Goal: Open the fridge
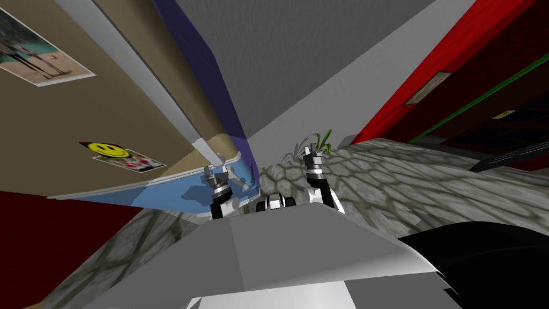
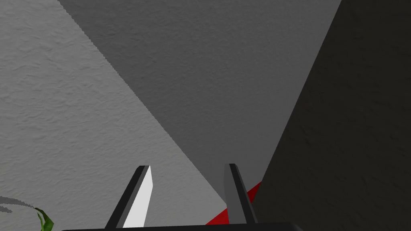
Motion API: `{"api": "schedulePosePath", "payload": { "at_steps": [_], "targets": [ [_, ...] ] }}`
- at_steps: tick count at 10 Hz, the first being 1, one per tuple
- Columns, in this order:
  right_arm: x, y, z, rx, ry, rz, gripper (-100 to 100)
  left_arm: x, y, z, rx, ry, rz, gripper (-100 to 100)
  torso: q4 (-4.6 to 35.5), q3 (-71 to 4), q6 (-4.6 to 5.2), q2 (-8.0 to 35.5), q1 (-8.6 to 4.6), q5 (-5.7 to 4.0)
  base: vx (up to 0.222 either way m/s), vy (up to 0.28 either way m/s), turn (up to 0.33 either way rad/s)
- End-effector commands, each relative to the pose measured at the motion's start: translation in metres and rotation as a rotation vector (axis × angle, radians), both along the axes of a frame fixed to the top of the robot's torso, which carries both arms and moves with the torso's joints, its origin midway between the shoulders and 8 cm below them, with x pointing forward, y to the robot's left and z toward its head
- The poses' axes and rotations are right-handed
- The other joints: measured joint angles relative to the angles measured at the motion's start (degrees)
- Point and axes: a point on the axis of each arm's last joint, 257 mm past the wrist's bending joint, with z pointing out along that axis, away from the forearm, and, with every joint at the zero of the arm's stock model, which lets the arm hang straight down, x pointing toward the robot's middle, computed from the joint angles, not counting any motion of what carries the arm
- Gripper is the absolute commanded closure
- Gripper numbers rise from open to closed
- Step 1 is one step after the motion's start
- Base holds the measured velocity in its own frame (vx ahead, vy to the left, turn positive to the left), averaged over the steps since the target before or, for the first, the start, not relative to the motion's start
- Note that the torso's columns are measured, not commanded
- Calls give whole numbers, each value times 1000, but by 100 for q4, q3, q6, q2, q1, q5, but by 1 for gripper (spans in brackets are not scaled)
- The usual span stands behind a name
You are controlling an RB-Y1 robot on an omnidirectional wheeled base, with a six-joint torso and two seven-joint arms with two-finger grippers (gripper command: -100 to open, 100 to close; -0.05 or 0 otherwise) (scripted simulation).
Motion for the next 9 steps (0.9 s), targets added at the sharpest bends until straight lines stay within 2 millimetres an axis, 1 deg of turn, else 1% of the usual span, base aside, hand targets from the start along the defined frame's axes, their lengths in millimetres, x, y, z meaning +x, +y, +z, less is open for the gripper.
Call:
{"api": "schedulePosePath", "payload": {
  "at_steps": [1, 2, 4, 5, 6, 9],
  "targets": [
    [0, 0, 0, 0, 0, 0, 0, 1, 0, 3, -1, 5, -1, -100, 6, -7, 4, -9, 6, -5, 6, -6, 12],
    [0, 0, 0, 0, 0, 0, 0, -1, -1, -3, 0, 2, 1, 100, 1, -5, 5, -7, 6, 0, -20, -5, -37],
    [0, 0, 0, 0, 0, 0, 0, -4, -2, -13, -2, 2, 3, 100, 7, 10, 1, 18, -1, -2, -44, -2, -30],
    [0, 0, 0, 0, 0, 0, 0, -3, -1, -10, -2, 6, 2, 100, 9, 12, -2, 22, -3, -3, -20, 1, -2],
    [0, 0, 0, 0, 0, 0, 0, 0, 6, -10, 4, 24, -9, -100, 4, 8, -3, 13, -5, -2, -2, -7, 95],
    [0, 0, 0, 0, 0, 0, 0, 8, 19, -13, -24, 68, -25, -100, 1, 5, -2, 9, -9, -2, 7, -20, 97]
  ]
}}
